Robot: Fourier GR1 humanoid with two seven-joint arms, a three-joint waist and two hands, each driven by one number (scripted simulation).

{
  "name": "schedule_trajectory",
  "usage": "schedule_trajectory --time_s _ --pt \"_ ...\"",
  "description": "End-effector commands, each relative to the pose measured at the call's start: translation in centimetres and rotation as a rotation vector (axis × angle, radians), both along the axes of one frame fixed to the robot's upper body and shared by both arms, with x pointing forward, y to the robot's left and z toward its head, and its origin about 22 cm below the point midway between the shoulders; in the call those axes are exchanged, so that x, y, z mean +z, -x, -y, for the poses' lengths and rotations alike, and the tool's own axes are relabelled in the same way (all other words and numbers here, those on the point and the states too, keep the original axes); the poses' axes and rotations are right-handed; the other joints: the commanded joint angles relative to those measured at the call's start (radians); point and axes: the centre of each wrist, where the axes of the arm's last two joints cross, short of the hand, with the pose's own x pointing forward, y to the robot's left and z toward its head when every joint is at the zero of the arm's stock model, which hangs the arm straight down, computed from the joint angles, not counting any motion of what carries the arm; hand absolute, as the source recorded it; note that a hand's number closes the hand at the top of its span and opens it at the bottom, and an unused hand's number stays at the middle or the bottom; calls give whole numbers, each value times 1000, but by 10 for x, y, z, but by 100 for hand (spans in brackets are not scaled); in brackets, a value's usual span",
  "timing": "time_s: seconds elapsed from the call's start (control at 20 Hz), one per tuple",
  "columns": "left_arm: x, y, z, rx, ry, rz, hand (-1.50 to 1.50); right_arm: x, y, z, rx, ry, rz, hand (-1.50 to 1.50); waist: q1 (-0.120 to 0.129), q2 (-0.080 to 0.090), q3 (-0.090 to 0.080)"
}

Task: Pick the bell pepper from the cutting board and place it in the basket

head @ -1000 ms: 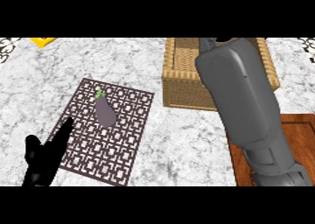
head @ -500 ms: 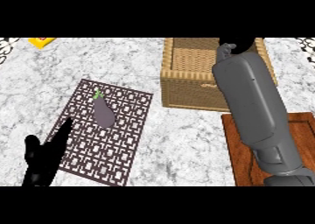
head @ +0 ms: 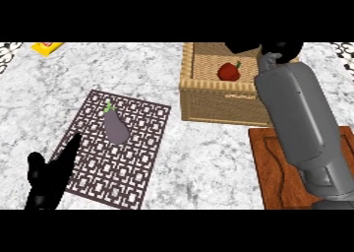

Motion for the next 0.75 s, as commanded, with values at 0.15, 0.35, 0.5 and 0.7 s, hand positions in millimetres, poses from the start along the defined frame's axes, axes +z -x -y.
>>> schedule_trajectory --time_s 0.15,0.35,0.5,0.7 --pt "-22 -2 14 46 -12 -130 0 23 14 29 -22 -53 98 -150 -19 6 -17" --pt "-39 32 -15 47 -3 -130 0 26 24 26 -98 -154 149 -150 -10 5 -18" --pt "-29 21 0 54 -5 -147 0 25 46 59 -138 -166 160 -150 -31 1 -17" --pt "-17 11 -30 73 -3 -126 0 35 69 107 -174 -184 162 -150 -31 3 -17"
